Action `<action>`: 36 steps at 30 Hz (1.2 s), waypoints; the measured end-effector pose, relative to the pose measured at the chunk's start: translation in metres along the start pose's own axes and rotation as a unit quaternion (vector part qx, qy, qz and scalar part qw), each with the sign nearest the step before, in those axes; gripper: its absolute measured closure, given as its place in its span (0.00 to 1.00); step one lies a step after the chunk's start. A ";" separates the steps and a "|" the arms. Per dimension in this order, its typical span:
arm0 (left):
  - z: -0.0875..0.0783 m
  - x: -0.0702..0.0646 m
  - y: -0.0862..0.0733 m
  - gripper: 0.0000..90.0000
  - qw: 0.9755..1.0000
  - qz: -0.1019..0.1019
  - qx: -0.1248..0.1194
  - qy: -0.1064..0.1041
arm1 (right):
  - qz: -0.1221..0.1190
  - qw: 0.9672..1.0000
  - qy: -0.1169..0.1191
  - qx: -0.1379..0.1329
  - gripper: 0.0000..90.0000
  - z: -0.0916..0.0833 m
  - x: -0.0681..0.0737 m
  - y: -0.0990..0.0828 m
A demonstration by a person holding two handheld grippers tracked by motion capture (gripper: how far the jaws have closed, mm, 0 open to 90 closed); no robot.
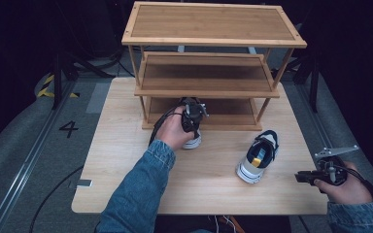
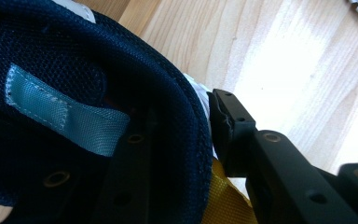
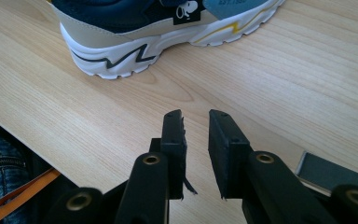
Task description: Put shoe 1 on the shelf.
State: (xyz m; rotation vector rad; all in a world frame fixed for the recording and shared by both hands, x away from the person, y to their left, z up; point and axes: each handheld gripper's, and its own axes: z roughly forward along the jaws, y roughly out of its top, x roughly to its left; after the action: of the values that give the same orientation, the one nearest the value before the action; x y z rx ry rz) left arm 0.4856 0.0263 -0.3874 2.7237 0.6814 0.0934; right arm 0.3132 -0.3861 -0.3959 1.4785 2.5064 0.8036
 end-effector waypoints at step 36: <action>-0.050 -0.038 -0.047 0.77 0.996 -0.087 -0.027 0.026 | -0.044 0.999 0.018 0.011 0.89 0.019 0.011 0.026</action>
State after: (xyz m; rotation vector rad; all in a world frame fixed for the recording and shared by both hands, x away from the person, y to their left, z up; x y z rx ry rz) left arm 0.4241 0.0622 -0.3556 2.6054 0.9129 0.1402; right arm 0.3349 -0.3600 -0.3967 1.3626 2.5936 0.7967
